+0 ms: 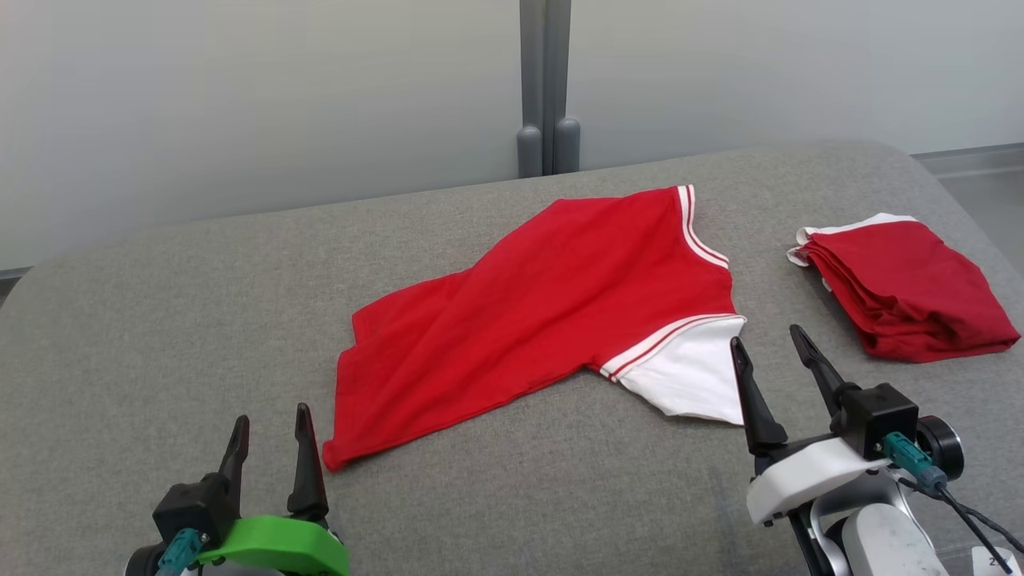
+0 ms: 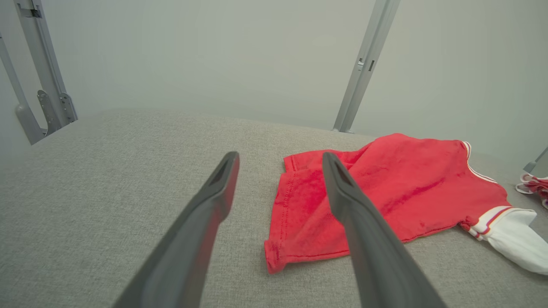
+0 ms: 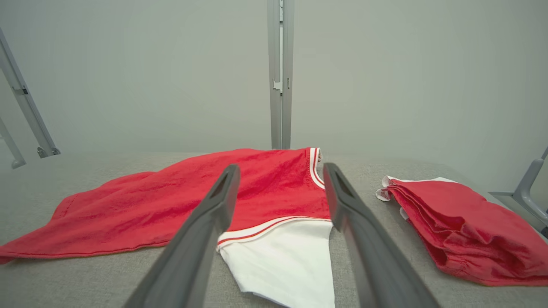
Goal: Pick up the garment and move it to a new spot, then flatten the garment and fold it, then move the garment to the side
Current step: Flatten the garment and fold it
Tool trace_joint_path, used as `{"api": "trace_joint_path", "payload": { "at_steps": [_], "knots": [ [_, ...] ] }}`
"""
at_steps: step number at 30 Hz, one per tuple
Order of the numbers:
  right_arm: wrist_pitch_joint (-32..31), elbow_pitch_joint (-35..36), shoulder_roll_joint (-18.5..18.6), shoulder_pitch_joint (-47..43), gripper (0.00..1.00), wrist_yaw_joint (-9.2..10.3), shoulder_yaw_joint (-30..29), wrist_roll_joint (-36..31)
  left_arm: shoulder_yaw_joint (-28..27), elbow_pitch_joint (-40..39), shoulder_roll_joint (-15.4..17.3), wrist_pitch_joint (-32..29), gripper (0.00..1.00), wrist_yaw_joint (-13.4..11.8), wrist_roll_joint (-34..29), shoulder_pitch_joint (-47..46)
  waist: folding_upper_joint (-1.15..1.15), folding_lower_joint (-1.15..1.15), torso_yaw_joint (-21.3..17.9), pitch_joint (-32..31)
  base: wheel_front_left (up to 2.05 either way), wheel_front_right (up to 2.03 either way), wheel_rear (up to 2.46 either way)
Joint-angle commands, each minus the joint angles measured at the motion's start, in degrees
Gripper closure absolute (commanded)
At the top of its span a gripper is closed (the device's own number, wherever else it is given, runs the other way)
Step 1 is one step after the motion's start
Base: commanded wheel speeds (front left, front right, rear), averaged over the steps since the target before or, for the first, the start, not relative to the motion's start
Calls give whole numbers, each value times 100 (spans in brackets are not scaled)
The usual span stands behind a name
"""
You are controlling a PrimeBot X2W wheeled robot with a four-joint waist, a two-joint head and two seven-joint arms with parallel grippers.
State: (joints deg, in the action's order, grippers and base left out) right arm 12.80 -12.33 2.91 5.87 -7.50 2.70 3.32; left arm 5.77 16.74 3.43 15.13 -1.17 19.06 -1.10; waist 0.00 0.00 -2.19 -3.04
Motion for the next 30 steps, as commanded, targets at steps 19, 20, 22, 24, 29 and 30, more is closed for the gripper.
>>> {"api": "trace_joint_path", "payload": {
  "at_steps": [19,20,22,24,29,30],
  "knots": [
    [-222,-332,5,29,0,1,-445,221,-105,-17,-42,-3,0,56,-138,12,0,0,-10,128,0,0,0],
    [-295,-403,4,37,0,1,-559,280,-98,-27,-42,-3,0,51,-144,5,0,0,-2,150,0,0,0],
    [-431,-558,12,72,0,1,-791,383,-81,-44,-45,-3,0,44,-157,-13,0,0,21,202,0,0,0],
    [-551,-748,9,126,0,1,-948,593,-68,-55,-46,-3,0,36,-157,-39,0,0,48,260,0,0,0],
    [-752,-1373,8,347,0,1,-1192,927,46,-82,-48,-3,0,10,-87,-135,0,0,148,478,0,0,0],
    [-762,-1513,8,431,0,1,-1220,937,73,-95,-48,-3,0,-4,-79,-160,0,0,170,535,0,0,0]
  ]
}}
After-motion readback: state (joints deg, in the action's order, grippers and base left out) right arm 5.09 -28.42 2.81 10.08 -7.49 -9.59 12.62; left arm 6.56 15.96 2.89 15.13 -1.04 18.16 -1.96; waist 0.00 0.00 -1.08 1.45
